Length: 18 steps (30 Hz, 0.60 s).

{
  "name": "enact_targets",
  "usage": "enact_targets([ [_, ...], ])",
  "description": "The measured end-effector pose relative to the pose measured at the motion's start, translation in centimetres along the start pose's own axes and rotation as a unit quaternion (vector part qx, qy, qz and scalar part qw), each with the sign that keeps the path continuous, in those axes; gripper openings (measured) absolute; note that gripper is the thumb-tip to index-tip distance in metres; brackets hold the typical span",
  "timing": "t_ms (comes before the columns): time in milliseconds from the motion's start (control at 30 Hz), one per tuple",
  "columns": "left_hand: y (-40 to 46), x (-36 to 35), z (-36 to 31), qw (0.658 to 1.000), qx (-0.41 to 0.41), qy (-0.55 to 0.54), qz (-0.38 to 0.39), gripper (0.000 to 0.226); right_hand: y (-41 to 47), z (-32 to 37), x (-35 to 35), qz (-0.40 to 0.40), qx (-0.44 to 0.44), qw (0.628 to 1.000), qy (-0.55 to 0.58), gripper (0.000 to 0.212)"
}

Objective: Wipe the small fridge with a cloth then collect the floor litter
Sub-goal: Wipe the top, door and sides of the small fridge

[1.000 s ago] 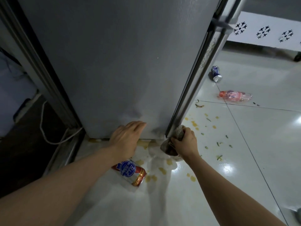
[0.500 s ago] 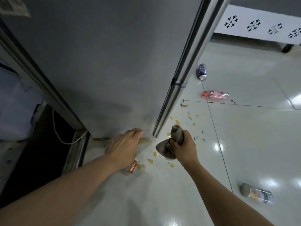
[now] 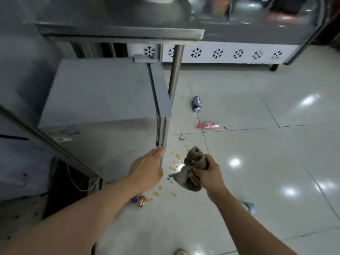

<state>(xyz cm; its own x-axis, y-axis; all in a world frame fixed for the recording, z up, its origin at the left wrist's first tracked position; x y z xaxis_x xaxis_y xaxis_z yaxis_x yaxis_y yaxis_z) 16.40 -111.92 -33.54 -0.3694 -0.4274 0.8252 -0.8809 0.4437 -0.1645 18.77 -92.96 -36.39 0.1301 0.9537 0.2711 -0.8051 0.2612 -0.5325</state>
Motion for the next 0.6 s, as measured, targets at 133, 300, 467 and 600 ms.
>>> enact_targets([
  [133, 2.1, 4.3, -4.8, 0.998, 0.008, -0.065, 0.001, 0.055, -2.1, 5.4, 2.7, 0.072, -0.019, 0.992, 0.098, 0.039],
  [300, 5.0, 7.8, -8.9, 0.969, 0.103, -0.227, -0.012, 0.047, -3.0, 11.2, 5.2, 0.189, -0.026, 0.959, 0.209, 0.049],
  [467, 6.6, 9.8, -12.1, 0.909, 0.181, -0.375, -0.032, 0.039, -2.9, 15.6, 7.0, 0.275, -0.029, 0.932, 0.233, 0.052],
  [600, 7.1, 11.6, -13.2, 0.899, 0.205, -0.379, -0.076, 0.014, -3.1, 18.6, 7.5, 0.336, -0.023, 0.905, 0.260, 0.044],
])
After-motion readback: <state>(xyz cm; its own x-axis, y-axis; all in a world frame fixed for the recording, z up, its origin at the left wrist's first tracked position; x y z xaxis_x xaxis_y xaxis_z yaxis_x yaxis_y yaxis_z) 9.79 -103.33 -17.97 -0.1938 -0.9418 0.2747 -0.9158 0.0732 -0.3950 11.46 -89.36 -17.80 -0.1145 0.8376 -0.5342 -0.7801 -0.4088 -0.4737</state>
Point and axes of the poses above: each hand's wrist, its own y-axis towards the middle knuckle, its own x-axis out of the back of the hand, z = x × y, the point moved 8 cm from there along y, towards the middle knuckle, and after that the axes turned 10 degrees about -x, right-handed, at the moved point
